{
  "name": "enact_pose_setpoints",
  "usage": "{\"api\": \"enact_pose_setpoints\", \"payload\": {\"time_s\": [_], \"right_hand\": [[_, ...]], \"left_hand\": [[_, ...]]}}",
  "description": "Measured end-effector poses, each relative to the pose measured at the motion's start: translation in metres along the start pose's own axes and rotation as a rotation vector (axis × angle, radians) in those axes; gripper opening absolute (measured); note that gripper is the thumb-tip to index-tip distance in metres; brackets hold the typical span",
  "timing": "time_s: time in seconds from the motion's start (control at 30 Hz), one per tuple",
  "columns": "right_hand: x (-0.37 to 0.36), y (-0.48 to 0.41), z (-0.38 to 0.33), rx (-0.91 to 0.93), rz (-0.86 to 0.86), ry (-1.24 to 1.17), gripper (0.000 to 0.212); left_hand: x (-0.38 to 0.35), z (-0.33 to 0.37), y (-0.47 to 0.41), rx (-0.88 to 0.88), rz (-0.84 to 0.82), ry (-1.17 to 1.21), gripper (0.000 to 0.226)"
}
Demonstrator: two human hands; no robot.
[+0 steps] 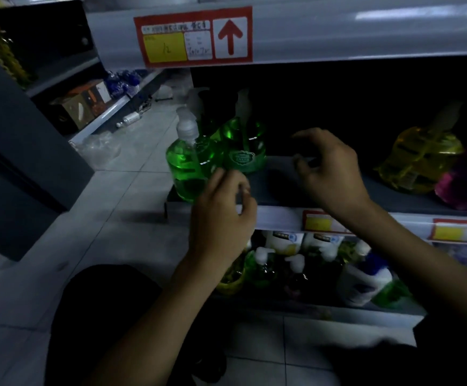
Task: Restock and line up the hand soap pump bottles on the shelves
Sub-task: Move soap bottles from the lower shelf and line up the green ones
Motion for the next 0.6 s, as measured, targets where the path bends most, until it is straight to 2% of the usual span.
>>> {"api": "enact_pose_setpoints", "payload": {"time_s": [0.07, 0.13, 0.17, 0.23, 0.33, 0.43, 0.53, 0.6], "right_hand": [[0.023, 0.031, 0.005, -0.004, 0.071, -0.06, 0.015], [0.026, 0.071, 0.013, -0.134, 0.049, -0.111, 0.011], [0.019, 0.091, 0.017, -0.209, -0.029, -0.099, 0.014], [-0.009, 0.126, 0.027, -0.305, -0.308, -0.033, 0.019], [-0.048, 0.161, 0.04, -0.349, -0.641, 0.03, 0.018], [-0.083, 0.187, 0.056, -0.361, -0.839, 0.082, 0.03], [-0.112, 0.199, 0.07, -0.391, -0.957, 0.07, 0.047], [-0.13, 0.203, 0.075, -0.396, -1.011, 0.059, 0.048]], "left_hand": [[-0.029, -0.001, 0.012, 0.053, -0.228, 0.03, 0.011], [-0.056, -0.006, 0.027, 0.082, -0.416, -0.009, 0.013], [-0.065, -0.008, 0.034, 0.061, -0.474, -0.044, 0.014], [-0.078, -0.011, 0.044, 0.01, -0.499, -0.098, 0.015], [-0.092, -0.022, 0.06, -0.052, -0.511, -0.165, 0.016], [-0.114, -0.051, 0.083, 0.051, -0.745, -0.38, 0.006], [-0.135, -0.084, 0.096, 0.226, -1.006, -0.464, 0.042], [-0.144, -0.093, 0.092, 0.283, -1.031, -0.413, 0.056]]}}
Point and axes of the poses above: each hand's wrist, its own y-axis away from the middle knuckle, its own x-axis out of the back of the hand, z = x × y, the point moved 4 cm from there along -y, towards the middle knuckle, and after that the axes turned 2 degrees about -z, right-handed, at the moved point
